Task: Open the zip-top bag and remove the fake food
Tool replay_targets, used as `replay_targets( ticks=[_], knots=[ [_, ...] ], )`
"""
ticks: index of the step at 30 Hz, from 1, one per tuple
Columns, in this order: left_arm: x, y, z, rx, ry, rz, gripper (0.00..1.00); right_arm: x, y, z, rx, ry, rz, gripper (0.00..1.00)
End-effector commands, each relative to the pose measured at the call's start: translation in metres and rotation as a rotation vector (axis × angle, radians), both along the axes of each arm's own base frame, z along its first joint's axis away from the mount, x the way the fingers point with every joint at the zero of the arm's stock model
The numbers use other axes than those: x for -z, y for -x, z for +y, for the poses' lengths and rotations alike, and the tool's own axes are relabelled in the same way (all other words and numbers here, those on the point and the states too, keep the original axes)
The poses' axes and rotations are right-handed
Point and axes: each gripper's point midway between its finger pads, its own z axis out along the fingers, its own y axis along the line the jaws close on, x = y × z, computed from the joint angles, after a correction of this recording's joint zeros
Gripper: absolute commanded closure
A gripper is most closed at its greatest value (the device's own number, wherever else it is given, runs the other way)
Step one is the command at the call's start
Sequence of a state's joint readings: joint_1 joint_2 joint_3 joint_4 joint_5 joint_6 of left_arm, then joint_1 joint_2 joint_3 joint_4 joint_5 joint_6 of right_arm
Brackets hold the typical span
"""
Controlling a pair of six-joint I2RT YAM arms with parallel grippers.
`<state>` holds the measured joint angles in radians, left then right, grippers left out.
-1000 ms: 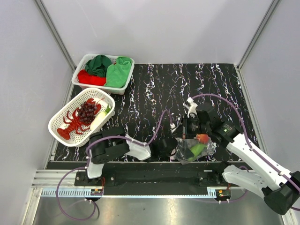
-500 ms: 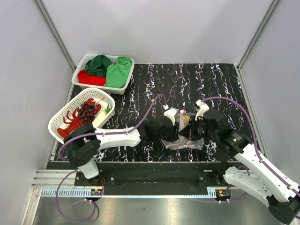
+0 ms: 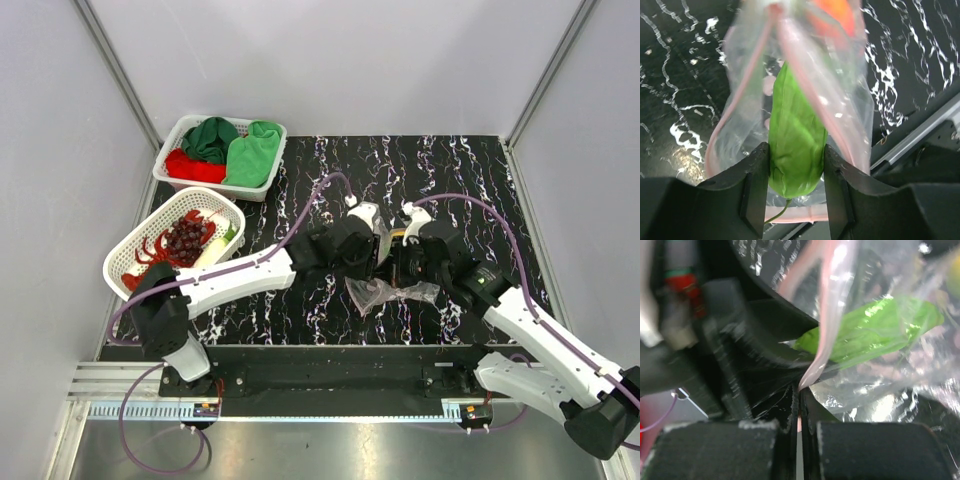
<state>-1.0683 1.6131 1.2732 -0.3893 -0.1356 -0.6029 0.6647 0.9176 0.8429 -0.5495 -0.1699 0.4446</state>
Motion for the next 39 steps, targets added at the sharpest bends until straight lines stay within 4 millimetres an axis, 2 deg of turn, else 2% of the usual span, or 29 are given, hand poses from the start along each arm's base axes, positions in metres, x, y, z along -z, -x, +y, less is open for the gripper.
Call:
replay_targets(
  ticks=[1, 4, 5, 6, 8, 9, 12, 15, 16, 17, 18, 19, 20, 21, 22, 27, 28, 30, 32, 33, 37, 39],
  knots=[
    [-0.04, -0.009, -0.019, -0.038, 0.137, 0.021, 1.0, -0.032, -0.001, 0.015, -0.061, -0.084, -0.082, 1.0],
    [-0.051, 0.001, -0.011, 0.001, 0.139, 0.016, 1.0, -0.027, -0.008, 0.001, 0.018, -0.036, -0.092, 1.0],
    [-0.046, 0.004, -0.005, 0.009, 0.12, 0.019, 1.0, -0.027, -0.01, -0.002, 0.035, -0.024, -0.098, 1.0],
    [-0.058, 0.011, 0.0, 0.031, 0.145, 0.013, 1.0, -0.022, -0.014, -0.008, 0.07, 0.009, -0.095, 1.0],
    [-0.057, 0.023, 0.011, 0.083, 0.14, 0.009, 1.0, -0.019, -0.019, -0.013, 0.1, 0.044, -0.095, 1.0],
    [-0.073, 0.033, 0.016, 0.123, 0.177, -0.003, 1.0, -0.013, -0.021, -0.016, 0.111, 0.075, -0.085, 1.0],
    [-0.087, 0.046, 0.039, 0.166, 0.198, -0.04, 1.0, -0.009, -0.03, -0.023, 0.152, 0.119, -0.097, 1.0],
    [-0.088, 0.047, 0.066, 0.146, 0.209, -0.043, 1.0, -0.008, -0.035, -0.023, 0.165, 0.132, -0.093, 1.0],
    [-0.084, 0.041, 0.078, 0.115, 0.193, -0.033, 1.0, -0.009, -0.037, -0.022, 0.168, 0.132, -0.094, 1.0],
    [-0.089, 0.041, 0.088, 0.099, 0.203, -0.047, 1.0, -0.009, -0.038, -0.022, 0.169, 0.134, -0.094, 1.0],
    [-0.08, 0.038, 0.099, 0.066, 0.179, -0.043, 1.0, -0.009, -0.039, -0.021, 0.168, 0.135, -0.091, 1.0],
    [-0.077, 0.028, 0.115, 0.006, 0.16, -0.047, 1.0, -0.01, -0.039, -0.02, 0.164, 0.133, -0.093, 1.0],
    [-0.084, 0.024, 0.128, -0.036, 0.168, -0.075, 1.0, -0.01, -0.039, -0.02, 0.161, 0.133, -0.092, 1.0],
    [-0.083, 0.004, 0.15, -0.148, 0.138, -0.11, 1.0, -0.011, -0.039, -0.019, 0.153, 0.131, -0.095, 1.0],
    [-0.081, -0.003, 0.167, -0.214, 0.108, -0.119, 1.0, -0.012, -0.039, -0.019, 0.15, 0.129, -0.095, 1.0],
    [-0.087, -0.059, 0.282, -0.736, -0.025, -0.24, 1.0, -0.018, -0.035, -0.018, 0.134, 0.107, -0.109, 1.0],
    [-0.085, -0.065, 0.298, -0.814, -0.043, -0.248, 1.0, -0.016, -0.033, -0.018, 0.129, 0.108, -0.105, 1.0],
    [-0.082, -0.081, 0.345, -1.028, -0.077, -0.277, 1.0, -0.02, -0.031, -0.018, 0.119, 0.097, -0.114, 1.0],
    [-0.071, -0.091, 0.368, -1.12, -0.095, -0.255, 1.0, -0.025, -0.028, -0.018, 0.112, 0.083, -0.123, 1.0],
    [-0.069, -0.098, 0.387, -1.198, -0.084, -0.254, 0.99, -0.026, -0.028, -0.018, 0.112, 0.08, -0.124, 1.0],
    [-0.041, -0.12, 0.418, -1.327, -0.113, -0.17, 1.0, -0.035, -0.021, -0.012, 0.077, 0.041, -0.126, 1.0],
    [-0.037, -0.13, 0.427, -1.359, -0.113, -0.17, 1.0, -0.037, -0.02, -0.011, 0.066, 0.033, -0.126, 1.0]
  ],
)
